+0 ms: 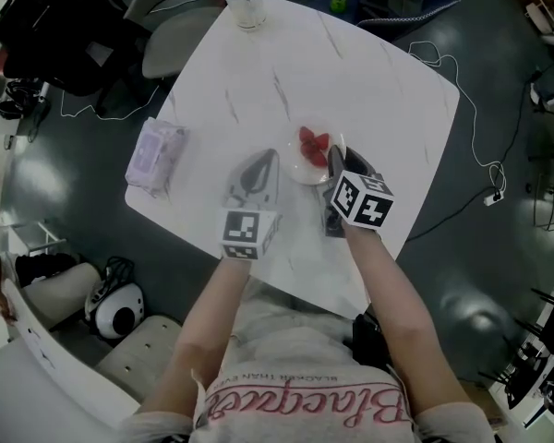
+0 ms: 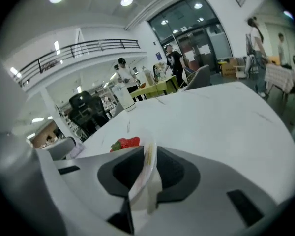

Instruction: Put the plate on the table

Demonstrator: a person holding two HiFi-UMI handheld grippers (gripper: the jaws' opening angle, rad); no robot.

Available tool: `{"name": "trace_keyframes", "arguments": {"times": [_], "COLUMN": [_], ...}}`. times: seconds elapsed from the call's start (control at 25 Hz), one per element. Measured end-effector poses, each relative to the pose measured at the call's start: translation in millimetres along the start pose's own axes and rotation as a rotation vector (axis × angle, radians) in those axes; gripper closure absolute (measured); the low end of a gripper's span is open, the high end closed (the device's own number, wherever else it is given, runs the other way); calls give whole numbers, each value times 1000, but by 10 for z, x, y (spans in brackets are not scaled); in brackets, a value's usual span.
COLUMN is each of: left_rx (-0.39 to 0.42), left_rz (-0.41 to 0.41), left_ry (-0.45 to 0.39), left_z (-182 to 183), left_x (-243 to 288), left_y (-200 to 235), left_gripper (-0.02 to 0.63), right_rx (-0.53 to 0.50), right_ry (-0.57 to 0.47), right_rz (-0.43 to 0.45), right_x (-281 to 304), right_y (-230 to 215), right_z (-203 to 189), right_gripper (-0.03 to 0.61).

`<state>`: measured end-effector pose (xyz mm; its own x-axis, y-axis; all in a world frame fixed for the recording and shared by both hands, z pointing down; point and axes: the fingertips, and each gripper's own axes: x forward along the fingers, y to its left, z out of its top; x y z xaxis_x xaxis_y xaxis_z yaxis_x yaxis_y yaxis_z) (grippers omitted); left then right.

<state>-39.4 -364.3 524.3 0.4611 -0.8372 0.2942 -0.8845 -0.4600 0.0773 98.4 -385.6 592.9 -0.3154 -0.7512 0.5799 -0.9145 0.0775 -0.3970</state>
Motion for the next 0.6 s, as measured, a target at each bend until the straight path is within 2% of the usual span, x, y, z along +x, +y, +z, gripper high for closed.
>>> {"name": "trace_keyframes", "arguments": {"times": [0.12,0.32,0.52,0.6], "left_rx": [2,4,9,10], "left_rz": [-1,-4,-5,-4], "left_ry": [11,6,11,13], "left_z": [-9,17,18,32], "left_x": [25,50,29,30], "left_y": [11,34,59,68], "left_gripper": [607,607,607,607], "right_rx": [-135,-224,-371,-370], "right_ry": [41,94,115,116], "right_rz": [-71,-140,-212,-211], "right_x": [26,60,48,51], "right_y": [-48,-129,-163,-158], "right_z": [-12,-65,-97,-90], "right_gripper": [500,490,483,480]}}
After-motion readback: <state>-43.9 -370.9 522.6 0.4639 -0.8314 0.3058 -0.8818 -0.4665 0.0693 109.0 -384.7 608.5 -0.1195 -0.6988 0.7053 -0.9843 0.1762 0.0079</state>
